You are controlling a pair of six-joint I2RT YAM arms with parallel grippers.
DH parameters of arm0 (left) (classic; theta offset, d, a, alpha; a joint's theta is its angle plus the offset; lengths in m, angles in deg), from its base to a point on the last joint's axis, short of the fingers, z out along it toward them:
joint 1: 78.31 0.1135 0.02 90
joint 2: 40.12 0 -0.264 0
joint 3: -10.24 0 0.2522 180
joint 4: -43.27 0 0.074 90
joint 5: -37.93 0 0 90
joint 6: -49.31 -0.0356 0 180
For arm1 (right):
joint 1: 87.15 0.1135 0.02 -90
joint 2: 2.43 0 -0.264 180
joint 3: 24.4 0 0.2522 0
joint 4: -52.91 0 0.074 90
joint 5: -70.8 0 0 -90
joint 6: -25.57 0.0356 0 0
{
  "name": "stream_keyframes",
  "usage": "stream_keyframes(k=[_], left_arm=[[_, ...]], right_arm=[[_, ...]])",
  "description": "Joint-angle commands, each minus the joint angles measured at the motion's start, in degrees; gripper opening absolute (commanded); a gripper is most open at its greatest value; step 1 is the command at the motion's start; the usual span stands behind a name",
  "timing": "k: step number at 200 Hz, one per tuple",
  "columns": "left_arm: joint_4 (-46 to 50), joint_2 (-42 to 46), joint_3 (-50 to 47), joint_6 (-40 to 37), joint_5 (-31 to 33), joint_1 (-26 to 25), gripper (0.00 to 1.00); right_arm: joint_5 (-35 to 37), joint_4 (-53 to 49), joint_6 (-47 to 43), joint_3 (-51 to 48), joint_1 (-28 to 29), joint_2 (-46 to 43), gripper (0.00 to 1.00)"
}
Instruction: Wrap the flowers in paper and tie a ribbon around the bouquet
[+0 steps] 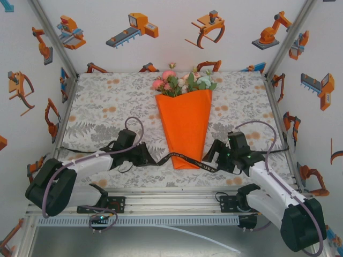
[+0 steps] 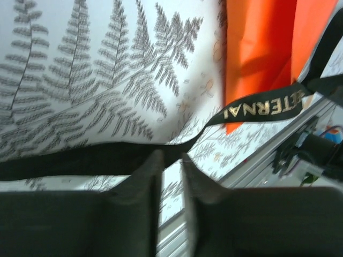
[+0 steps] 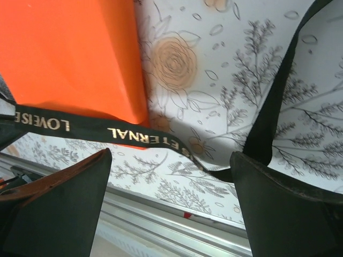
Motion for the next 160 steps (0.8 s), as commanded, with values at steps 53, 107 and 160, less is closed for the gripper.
stream_keyframes(k=[53, 107, 160], left_arm=[[5.87, -1.79, 3.92, -10.97, -5.98, -3.5, 0.68], [17.64, -2.8, 4.45, -11.07, 7.66, -5.46, 0.34], [15.42, -0.41, 5.38, -8.03, 15.88, -5.4, 0.63]], right_arm=[[-1.45, -5.09, -0.97, -1.49, 0.42, 1.94, 0.62], [18.06, -15.84, 5.74, 0.35, 0.41, -3.17, 0.54], [23.84, -5.89, 6.67, 2.08, 0.38, -1.09, 0.63]])
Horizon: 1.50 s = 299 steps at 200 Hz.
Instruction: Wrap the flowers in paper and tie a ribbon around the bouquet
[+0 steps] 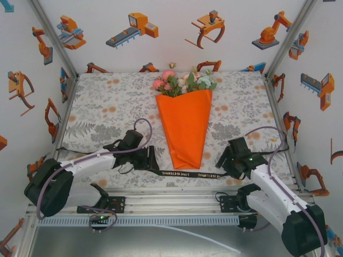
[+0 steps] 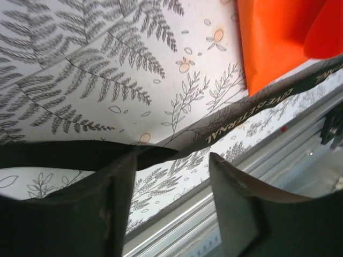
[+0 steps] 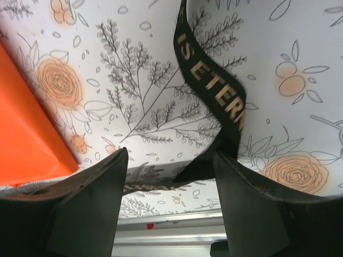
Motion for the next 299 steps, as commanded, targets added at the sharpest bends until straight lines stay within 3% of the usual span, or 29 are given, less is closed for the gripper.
stream_keyframes(k=[1, 21, 44, 83, 92, 98, 109, 134, 152, 164, 187, 202, 237, 263, 299], left_arm=[[3.43, -0.57, -0.1, 0.18, 10.41, 0.43, 0.63], [1.6, -1.66, 0.16, 0.89, 12.49, 0.89, 0.64], [-2.76, 0.28, 0.47, 1.44, 6.03, 0.95, 0.74], [0.56, 9.1, 5.02, 4.44, 6.12, 0.89, 0.85], [0.4, 9.25, 6.72, 6.05, 5.75, 0.85, 0.89], [0.6, 8.48, 8.1, 7.2, 5.6, 0.89, 0.91], [2.92, 5.62, 12.03, 9.05, 5.58, 0.83, 0.92], [1.81, -1.74, 17.9, 12.24, 5.47, 0.78, 0.99], [-2.27, -6.65, 19.85, 14.21, 7.25, 0.7, 1.0], [-3.6, -9.75, 21.13, 14.73, 9.69, 0.64, 0.97], [-7.49, -15.78, 23.37, 14.66, 8.57, 0.54, 0.97], [-9.2, -19.69, 24.57, 15.58, 8.16, 0.49, 0.97], [-10.35, -27.24, 28.75, 16.13, 4.71, 0.54, 0.97], [-8.84, -30.86, 30.28, 17.14, 5.51, 0.52, 1.0], [-13.38, -33.65, 29.95, 17.94, 0.88, 0.59, 0.67]], right_arm=[[6.61, 5.96, 0.15, 1.96, 0.2, 1.86, 0.62], [10.14, 11.36, -5.58, 2.7, -0.17, 5.35, 0.63], [10.08, 10.12, -9.66, 8.49, -0.77, 8.68, 0.7], [-6.13, 12.08, -13.05, 13.94, -0.7, 7.79, 0.83], [-10.65, 14.86, -12.51, 13.34, -0.73, 8.02, 0.88], [-12.96, 16.5, -11.84, 13.02, -0.67, 8.57, 0.98], [-14.47, 18.02, -11.01, 13.2, -0.72, 10.22, 0.99], [-6.93, 15.67, -9.48, 14.45, -0.74, 13.81, 0.99], [7.13, 7.95, -12.42, 17.52, -0.99, 16.3, 0.99], [11.29, 4.65, -14.94, 18.91, -3.26, 16.88, 0.99], [-13.5, 17.29, -18.11, 16.89, -7.51, 15.67, 0.99], [-21.74, 25.12, -13.95, 15.4, -7.33, 18.21, 0.99], [-23.55, 31.81, -11.76, 14.95, -6.21, 27.68, 0.95], [-25.02, 35.62, -11.66, 14.75, -5.23, 34.37, 0.9], [-27.37, 42.1, -8.46, 13.81, -3.07, 40.14, 0.76]])
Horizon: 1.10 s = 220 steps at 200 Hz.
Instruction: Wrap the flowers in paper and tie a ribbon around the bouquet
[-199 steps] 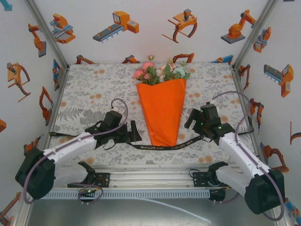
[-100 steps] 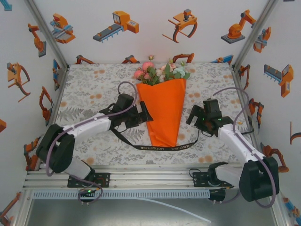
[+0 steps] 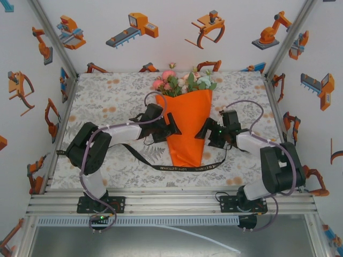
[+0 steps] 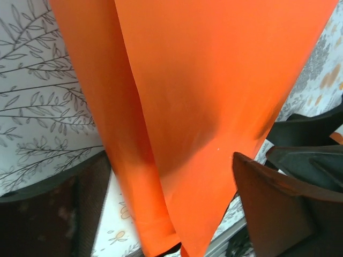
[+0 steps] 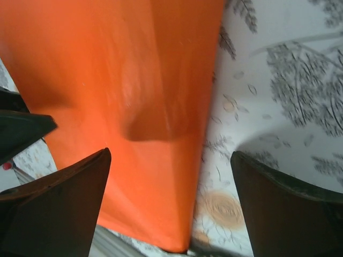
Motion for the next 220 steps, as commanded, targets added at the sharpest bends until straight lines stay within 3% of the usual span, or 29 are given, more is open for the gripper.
stream_keyframes(k=[1, 20, 35, 66, 109, 137, 179, 220], left_arm=[[-2.49, -2.05, 0.43, 1.18, -3.77, -0.05, 0.66], [-2.45, -1.82, 0.82, 0.98, -3.83, 0.26, 0.45], [-2.19, -1.2, 1.33, 0.41, -4.05, 0.99, 0.34], [-1.0, 1.46, 2.52, -0.16, -4.99, 3.49, 0.15], [2.66, 7.33, 0.76, -2.22, -4.54, 5.23, 0.0], [2.75, 13.49, -6.4, -0.64, -5.9, 4.59, 0.0], [5.44, 23.05, -16.78, 1.16, -2.19, 2.36, 0.0], [3.75, 21.81, -19.19, -0.72, 0.57, 2.29, 0.24]], right_arm=[[-2.47, 6.37, 2.82, -1.37, 1.63, 2.85, 0.76], [-2.51, 10.8, 5.93, -1.74, 3.13, 4.01, 0.56], [-2.31, 12.05, 7.65, -0.72, 4.0, 4.46, 0.41], [-1.03, 9.75, 8.58, 3.3, 5.52, 3.66, 0.34], [-0.45, 7.45, 8.31, 5.21, 8.01, 1.08, 0.24], [-0.02, 5.9, 9.03, 3.19, 11.42, -1.5, 0.23], [3.47, 2.87, 9.99, -3.1, 14.3, -5.82, 0.25], [5.62, 4.68, 8.48, -4.93, 15.71, -3.46, 0.41]])
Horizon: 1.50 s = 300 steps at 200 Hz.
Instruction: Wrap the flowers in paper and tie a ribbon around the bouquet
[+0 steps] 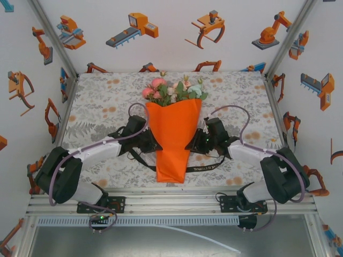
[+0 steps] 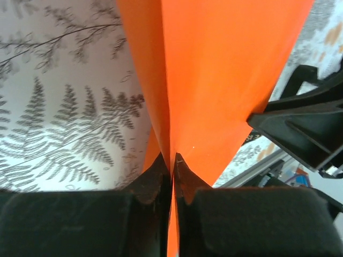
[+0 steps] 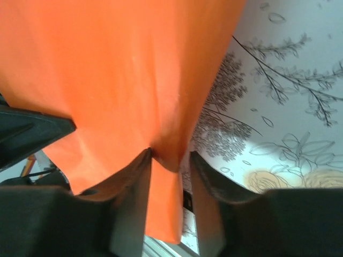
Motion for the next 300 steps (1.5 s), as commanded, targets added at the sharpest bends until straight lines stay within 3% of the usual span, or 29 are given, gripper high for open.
stream_keyframes(k=[1, 18, 37, 53, 72, 101, 154, 203, 223, 254, 300], left_arm=[[-0.66, -1.09, -0.05, -0.74, 2.14, 0.05, 0.25], [-2.86, -3.72, 0.73, -0.13, 1.98, 0.04, 0.32], [-3.27, -5.47, 1.5, 0.6, 2.82, 0.03, 0.41], [-3.63, -4.95, 0.92, 0.37, 5.23, 0.05, 0.53], [-3.9, -4.67, 0.73, -0.74, 7.61, 0.08, 0.6], [-6.15, -7.09, 2.12, -0.04, 5.37, 0.03, 0.64], [-15.07, -11.72, 1.82, 7.02, 5.45, -1.33, 0.64], [-13.94, -11.44, 2.5, 7.96, 9.54, -1.99, 0.65], [-10.28, -9.28, 2.47, 6.01, 12.85, -1.89, 0.68], [-4.91, -5.83, 2.44, 3.34, 16.17, -1.03, 0.83], [2.84, 4.41, 2.27, -1.04, 19.86, -0.06, 0.91]], right_arm=[[2.71, 0.9, -0.91, -0.15, 0.54, 1.7, 0.41], [4.47, 1.19, -1.64, 1.28, 0.48, 3.76, 0.44], [9.67, -2.73, -2.95, 4.41, 0.48, 5.6, 0.64], [11.66, -2.82, -3.97, 5.78, 0.39, 6.39, 0.69], [12.9, -2.9, -6.03, 8.49, -0.09, 8.49, 0.68], [14.9, -5.69, -10.25, 15.1, -1.03, 13.51, 0.67], [12.26, -4.92, -15.03, 23.92, -3.3, 21.43, 0.58], [9.42, -6.14, -16.5, 30.96, -3.91, 26.84, 0.56], [10.18, -7.61, -16.59, 31.2, -4.24, 25.57, 0.69], [11.11, -11.19, -17.18, 29.86, -4.99, 19.81, 0.85], [14.32, -16.12, -16.69, 24.36, -5.87, 5.33, 0.93]])
